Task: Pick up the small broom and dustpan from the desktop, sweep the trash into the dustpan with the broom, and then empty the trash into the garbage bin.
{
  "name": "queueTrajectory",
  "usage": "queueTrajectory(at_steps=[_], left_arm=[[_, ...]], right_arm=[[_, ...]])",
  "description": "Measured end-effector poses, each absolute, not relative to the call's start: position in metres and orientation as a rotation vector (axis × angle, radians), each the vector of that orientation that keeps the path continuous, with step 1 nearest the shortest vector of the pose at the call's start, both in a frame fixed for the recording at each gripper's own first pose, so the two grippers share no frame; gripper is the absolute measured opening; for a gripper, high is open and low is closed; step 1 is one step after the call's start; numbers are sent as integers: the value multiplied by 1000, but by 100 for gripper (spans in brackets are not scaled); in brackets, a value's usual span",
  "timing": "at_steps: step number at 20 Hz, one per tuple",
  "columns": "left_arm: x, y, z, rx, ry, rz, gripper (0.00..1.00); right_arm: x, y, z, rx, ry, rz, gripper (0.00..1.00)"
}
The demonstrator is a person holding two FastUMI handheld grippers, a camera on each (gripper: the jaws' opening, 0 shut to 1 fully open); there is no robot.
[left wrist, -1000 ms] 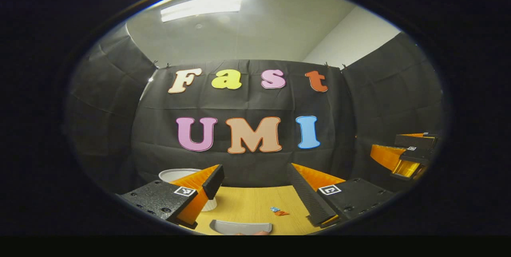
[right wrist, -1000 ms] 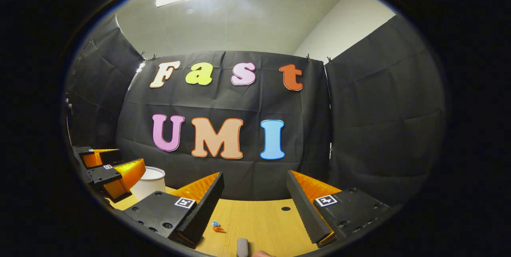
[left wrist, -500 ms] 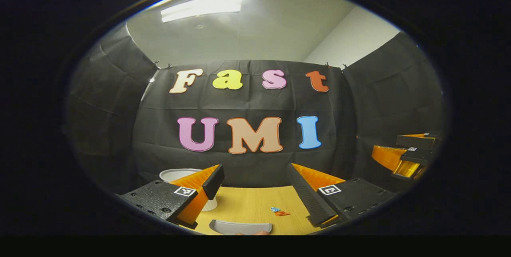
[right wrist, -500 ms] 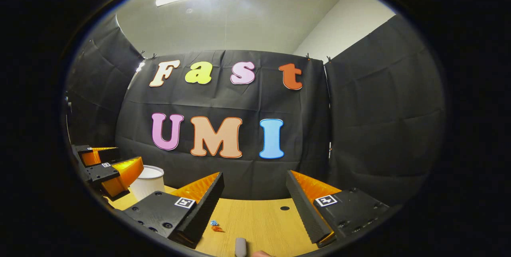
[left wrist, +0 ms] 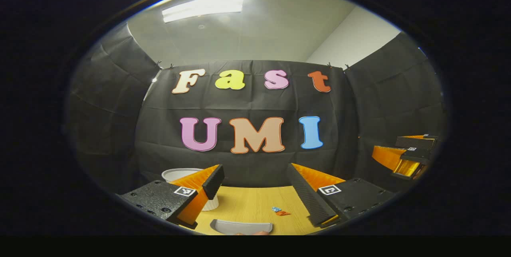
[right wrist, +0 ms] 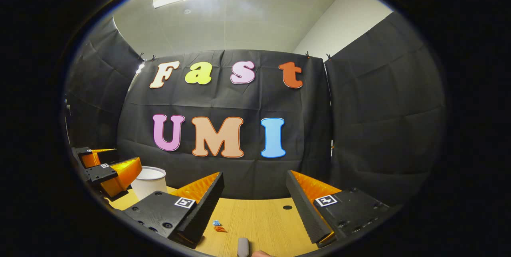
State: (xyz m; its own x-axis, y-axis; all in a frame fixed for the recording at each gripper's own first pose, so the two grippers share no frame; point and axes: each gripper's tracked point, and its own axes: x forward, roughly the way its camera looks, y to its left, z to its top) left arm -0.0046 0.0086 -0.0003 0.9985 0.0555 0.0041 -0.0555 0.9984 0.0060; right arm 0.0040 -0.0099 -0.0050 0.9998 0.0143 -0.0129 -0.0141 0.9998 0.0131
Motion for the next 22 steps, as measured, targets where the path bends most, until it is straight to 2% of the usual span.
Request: queueTrajectory(at_steps=[2, 4, 13, 15, 17, 18, 21, 22], left_arm=[[-6, 9, -1, 5, 0, 61, 99], [-5, 10, -2, 5, 1, 62, 95], [-4, 3, -16, -33, 41, 62, 99], [0, 5, -20, -42, 66, 80, 92], [0, 5, -23, -29, 78, 106, 99], [0, 6, -23, -18, 82, 118, 96], [-1, 1, -36, 10, 117, 127, 99], [-3, 1, -44, 16, 135, 129, 95]], right_arm=[[5, -9, -5, 10, 17, 16, 92], [5, -9, -9, 8, 23, 17, 92], [7, -12, -25, 12, 64, 42, 93], [10, -16, -34, 17, 90, 60, 92], [14, -23, -45, 21, 123, 84, 92], [16, -26, -51, 27, 141, 98, 93], [17, -29, -77, 48, 201, 162, 92], [16, -30, -88, 45, 220, 180, 92]])
